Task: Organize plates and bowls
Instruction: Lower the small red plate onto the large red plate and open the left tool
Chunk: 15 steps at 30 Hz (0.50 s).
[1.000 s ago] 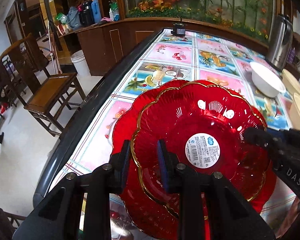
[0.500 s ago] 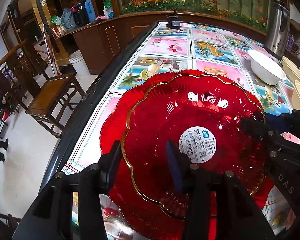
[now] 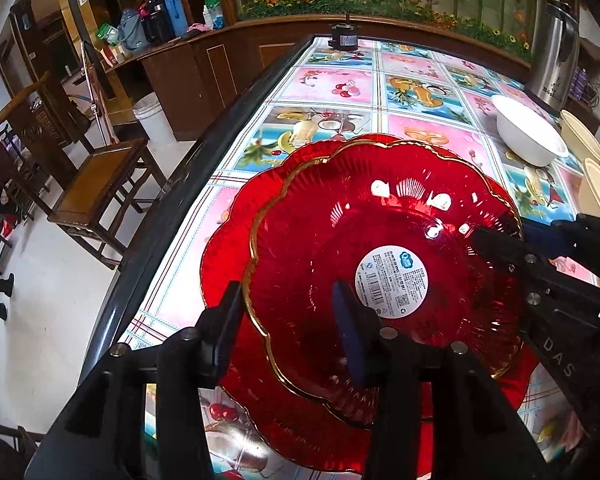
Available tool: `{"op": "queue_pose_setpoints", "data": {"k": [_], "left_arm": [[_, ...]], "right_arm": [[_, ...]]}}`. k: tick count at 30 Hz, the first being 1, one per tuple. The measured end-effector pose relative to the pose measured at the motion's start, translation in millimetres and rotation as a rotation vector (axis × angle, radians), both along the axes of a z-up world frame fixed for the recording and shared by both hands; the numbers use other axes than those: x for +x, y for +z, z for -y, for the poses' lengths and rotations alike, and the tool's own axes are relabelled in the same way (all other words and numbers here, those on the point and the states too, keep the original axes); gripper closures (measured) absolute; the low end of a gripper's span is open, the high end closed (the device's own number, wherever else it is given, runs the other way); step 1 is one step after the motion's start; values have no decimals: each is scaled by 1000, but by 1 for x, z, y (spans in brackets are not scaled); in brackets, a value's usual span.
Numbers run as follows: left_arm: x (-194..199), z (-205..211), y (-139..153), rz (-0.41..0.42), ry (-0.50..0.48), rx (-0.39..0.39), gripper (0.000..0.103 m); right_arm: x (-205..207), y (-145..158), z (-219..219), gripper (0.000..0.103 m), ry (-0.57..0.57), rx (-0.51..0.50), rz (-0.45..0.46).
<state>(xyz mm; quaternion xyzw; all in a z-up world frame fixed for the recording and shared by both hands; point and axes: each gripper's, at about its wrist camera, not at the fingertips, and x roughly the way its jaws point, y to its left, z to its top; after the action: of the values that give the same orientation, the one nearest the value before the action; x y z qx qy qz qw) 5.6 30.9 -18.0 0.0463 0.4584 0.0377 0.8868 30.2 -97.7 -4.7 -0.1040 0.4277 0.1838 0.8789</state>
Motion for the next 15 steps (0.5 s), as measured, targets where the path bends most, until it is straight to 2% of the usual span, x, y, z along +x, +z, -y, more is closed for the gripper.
{"op": "queue_pose_setpoints", "data": {"k": [1,5,8,15], "left_arm": [[-1,1,1,4,-3,7,59],[-4,1,8,29,-14,25,59],[-3,-2,9,27,-13,4,59],[-3,-1,10,32,-21,-18,59]], "right_arm": [[0,-1,-2,87,3,-8,0],[0,-2,-6,87,9,-35,-4],[1,-1,-7,87,10,-37,-4],[-3,4,-4,78,7,5,8]]}}
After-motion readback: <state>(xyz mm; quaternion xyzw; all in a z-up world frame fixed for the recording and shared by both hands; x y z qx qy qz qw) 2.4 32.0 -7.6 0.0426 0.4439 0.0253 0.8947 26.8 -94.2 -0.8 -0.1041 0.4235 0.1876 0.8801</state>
